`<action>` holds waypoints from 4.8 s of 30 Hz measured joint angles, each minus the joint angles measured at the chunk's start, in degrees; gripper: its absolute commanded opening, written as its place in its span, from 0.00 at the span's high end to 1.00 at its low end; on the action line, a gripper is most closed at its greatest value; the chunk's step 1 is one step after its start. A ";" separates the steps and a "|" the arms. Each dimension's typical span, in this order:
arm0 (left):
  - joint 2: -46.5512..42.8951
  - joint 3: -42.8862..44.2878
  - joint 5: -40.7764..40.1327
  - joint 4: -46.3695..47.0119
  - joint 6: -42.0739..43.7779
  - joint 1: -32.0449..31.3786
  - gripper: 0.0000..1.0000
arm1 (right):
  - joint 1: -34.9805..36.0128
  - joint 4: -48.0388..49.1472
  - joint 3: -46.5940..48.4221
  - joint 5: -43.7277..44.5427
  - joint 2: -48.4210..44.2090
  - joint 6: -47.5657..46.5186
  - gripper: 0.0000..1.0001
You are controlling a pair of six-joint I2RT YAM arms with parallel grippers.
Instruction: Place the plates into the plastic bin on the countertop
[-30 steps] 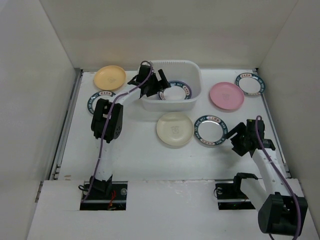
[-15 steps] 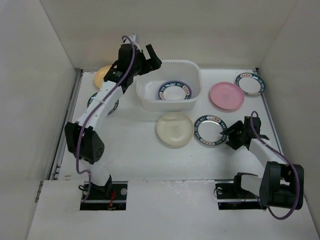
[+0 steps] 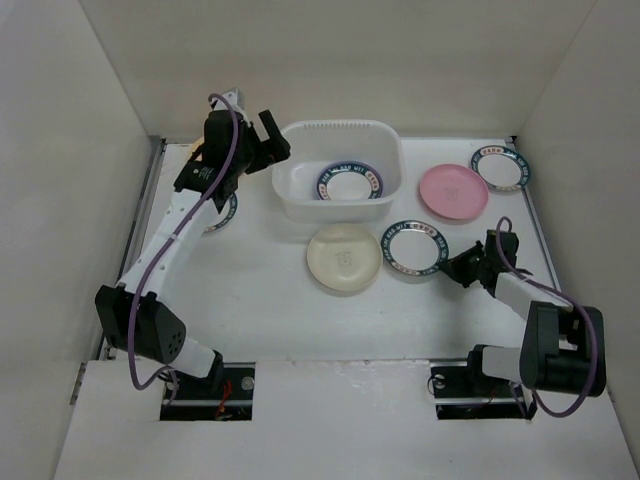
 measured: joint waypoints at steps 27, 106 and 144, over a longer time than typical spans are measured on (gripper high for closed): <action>-16.72 -25.31 -6.73 -5.79 -3.19 -0.42 0.00 | 15.19 -34.67 43.41 18.78 -18.23 -3.87 1.00; -24.70 -16.00 2.69 -11.76 -6.23 -9.75 0.94 | 8.74 -18.86 16.02 22.86 -8.87 -8.94 0.17; 45.51 27.10 5.88 -6.19 3.34 -3.50 0.05 | -3.13 -13.86 13.79 22.27 -4.13 -1.95 0.19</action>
